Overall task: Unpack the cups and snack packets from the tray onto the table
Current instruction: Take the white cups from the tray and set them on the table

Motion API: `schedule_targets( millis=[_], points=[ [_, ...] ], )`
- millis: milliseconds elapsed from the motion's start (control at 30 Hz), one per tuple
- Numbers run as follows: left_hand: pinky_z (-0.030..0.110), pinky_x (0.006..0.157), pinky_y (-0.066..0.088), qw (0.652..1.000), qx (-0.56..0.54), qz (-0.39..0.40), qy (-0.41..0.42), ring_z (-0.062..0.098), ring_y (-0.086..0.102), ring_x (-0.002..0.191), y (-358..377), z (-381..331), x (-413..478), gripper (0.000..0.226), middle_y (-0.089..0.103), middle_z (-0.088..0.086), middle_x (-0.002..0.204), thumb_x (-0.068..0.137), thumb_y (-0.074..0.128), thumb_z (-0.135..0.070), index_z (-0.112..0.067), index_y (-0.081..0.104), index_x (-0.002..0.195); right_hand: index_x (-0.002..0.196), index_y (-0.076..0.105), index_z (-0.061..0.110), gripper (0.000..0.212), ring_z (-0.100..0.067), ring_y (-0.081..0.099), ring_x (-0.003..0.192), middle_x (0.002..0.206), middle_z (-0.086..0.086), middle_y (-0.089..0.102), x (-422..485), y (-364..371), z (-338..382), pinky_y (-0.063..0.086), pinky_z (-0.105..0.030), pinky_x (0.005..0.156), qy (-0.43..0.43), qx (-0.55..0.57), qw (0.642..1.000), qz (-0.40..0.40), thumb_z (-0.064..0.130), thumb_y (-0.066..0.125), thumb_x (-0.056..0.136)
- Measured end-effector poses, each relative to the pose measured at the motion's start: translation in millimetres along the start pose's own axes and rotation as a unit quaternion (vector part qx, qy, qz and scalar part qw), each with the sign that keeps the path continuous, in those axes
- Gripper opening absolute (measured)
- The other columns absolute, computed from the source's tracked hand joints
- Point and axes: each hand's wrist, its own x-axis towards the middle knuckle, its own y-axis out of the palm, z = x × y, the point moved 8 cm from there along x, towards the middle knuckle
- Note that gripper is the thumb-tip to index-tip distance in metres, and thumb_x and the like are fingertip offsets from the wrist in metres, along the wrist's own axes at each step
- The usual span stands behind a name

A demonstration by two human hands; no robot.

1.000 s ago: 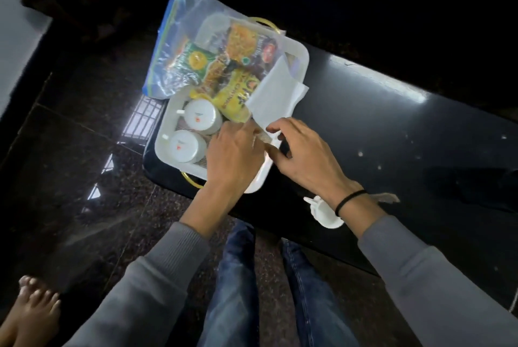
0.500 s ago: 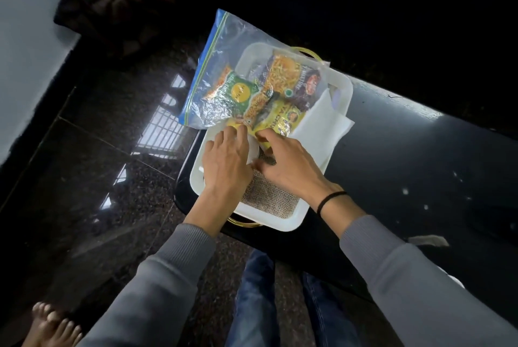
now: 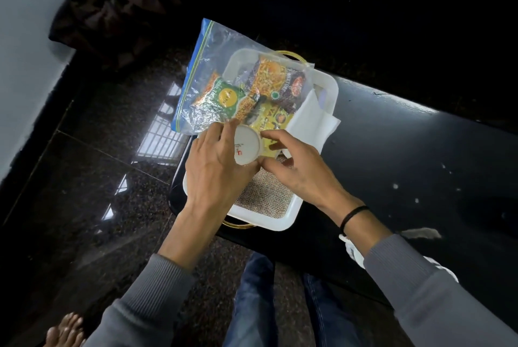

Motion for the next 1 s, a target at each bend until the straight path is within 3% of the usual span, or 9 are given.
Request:
schedule_targets(
  millis=[100,233,300,433,567,667,733,867,1000],
  points=[
    [0.043,0.083,0.054,0.998,-0.062,0.004,-0.016,0.028,0.062,0.104,-6,-18,0,0.080,0.063,0.005,0.116,0.074,0.083,-0.053,-0.018,0.055,0.141,0.139,0.049,0.049,0.059,0.001,0.061,0.101,0.131,0.015,0.057,-12,-22,-5,0.046,-0.016,0.078,0.009,0.043,0.999,-0.011,0.048,0.069,0.083],
    [0.045,0.093,0.055,0.985,-0.162,0.058,-0.027,0.023,0.063,0.110,5,-48,2,0.086,0.064,0.001,0.126,0.070,0.081,-0.060,-0.024,0.056,0.143,0.140,0.051,0.046,0.070,-0.014,0.060,0.121,0.140,0.016,0.058,-28,-53,-18,0.055,-0.039,0.100,0.002,0.056,0.998,-0.028,0.037,0.083,0.079],
    [0.040,0.092,0.057,0.975,-0.202,0.084,-0.038,0.019,0.065,0.109,17,-63,4,0.084,0.067,0.000,0.127,0.070,0.082,-0.061,-0.025,0.058,0.142,0.135,0.056,0.044,0.069,-0.007,0.065,0.116,0.131,0.019,0.065,-38,-69,-29,0.057,-0.034,0.098,0.007,0.071,0.997,-0.041,0.039,0.090,0.075],
    [0.018,0.077,0.056,0.938,-0.307,0.134,-0.093,0.003,0.069,0.096,50,-89,0,0.083,0.071,-0.007,0.108,0.065,0.080,-0.071,-0.028,0.064,0.135,0.121,0.064,0.041,0.059,0.003,0.069,0.109,0.118,0.020,0.073,-62,-95,-59,0.054,-0.025,0.097,0.033,0.124,0.990,-0.057,0.054,0.089,0.070],
    [0.029,0.085,0.061,0.905,-0.353,0.201,-0.126,0.008,0.073,0.099,90,-115,-12,0.089,0.075,-0.007,0.105,0.064,0.073,-0.079,-0.030,0.061,0.137,0.124,0.061,0.045,0.059,0.003,0.070,0.107,0.118,0.021,0.073,-87,-111,-94,0.054,-0.026,0.093,0.079,0.147,0.983,-0.072,0.067,0.081,0.073],
    [0.038,0.096,0.059,0.887,-0.373,0.249,-0.114,0.011,0.073,0.103,118,-131,-24,0.064,0.077,-0.002,0.109,0.080,0.072,-0.066,-0.029,0.065,0.131,0.134,0.057,0.042,0.066,-0.009,0.074,0.108,0.120,0.008,0.074,-104,-118,-119,0.061,-0.033,0.091,0.111,0.203,0.969,-0.088,0.065,0.079,0.076],
    [0.038,0.092,0.061,0.868,-0.401,0.266,-0.119,0.009,0.076,0.096,134,-137,-34,0.045,0.079,-0.003,0.104,0.088,0.072,-0.053,-0.027,0.068,0.124,0.137,0.057,0.041,0.064,-0.014,0.075,0.108,0.124,0.003,0.072,-113,-119,-134,0.064,-0.034,0.086,0.140,0.255,0.952,-0.091,0.060,0.080,0.080],
    [0.032,0.079,0.065,0.840,-0.432,0.293,-0.146,0.010,0.077,0.090,161,-140,-50,0.029,0.079,0.008,0.099,0.097,0.067,-0.033,-0.019,0.067,0.122,0.126,0.068,0.036,0.048,-0.021,0.077,0.104,0.123,-0.002,0.072,-122,-114,-161,0.065,-0.039,0.080,0.210,0.334,0.914,-0.097,0.053,0.079,0.083],
    [0.036,0.081,0.065,0.841,-0.413,0.312,-0.156,0.018,0.076,0.095,177,-141,-60,0.029,0.076,0.015,0.103,0.097,0.064,-0.034,-0.022,0.067,0.123,0.116,0.074,0.022,0.039,-0.026,0.080,0.088,0.114,-0.016,0.075,-125,-103,-183,0.064,-0.034,0.068,0.304,0.388,0.865,-0.098,0.048,0.074,0.087]
  ],
)
